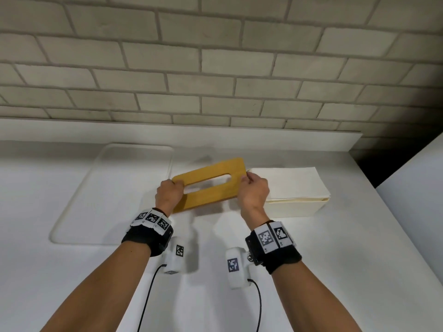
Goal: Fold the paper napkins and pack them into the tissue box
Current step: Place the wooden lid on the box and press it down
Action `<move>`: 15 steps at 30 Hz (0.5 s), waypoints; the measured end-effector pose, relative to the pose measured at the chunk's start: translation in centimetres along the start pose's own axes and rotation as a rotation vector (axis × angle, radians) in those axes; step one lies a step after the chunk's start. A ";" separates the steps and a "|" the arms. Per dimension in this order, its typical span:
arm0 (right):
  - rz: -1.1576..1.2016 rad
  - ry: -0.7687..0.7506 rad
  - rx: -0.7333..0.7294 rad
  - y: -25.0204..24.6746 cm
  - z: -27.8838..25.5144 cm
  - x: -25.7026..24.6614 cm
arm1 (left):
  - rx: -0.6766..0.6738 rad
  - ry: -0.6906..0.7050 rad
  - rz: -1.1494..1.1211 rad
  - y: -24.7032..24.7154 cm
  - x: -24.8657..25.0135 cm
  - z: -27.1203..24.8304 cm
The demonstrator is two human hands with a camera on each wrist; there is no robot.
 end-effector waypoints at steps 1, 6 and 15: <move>0.030 0.000 0.012 -1.2 0.4 -0.7 | -0.005 -0.010 -0.082 -0.1 0.9 -0.5; 0.081 0.008 0.088 -8.9 4.2 -2.6 | -0.084 0.115 -0.366 1.2 8.4 -3.6; -0.146 0.108 0.159 -19.4 11.6 0.1 | -0.129 0.143 -0.148 9.6 17.7 -8.4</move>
Point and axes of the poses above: each hand's wrist, its own z-axis towards the middle knuckle, its own y-axis out of the palm, x = y × z, the point moved 8 cm from there along z, towards the middle knuckle, and after that the axes turned 11 degrees about z, right-handed, at the moved point
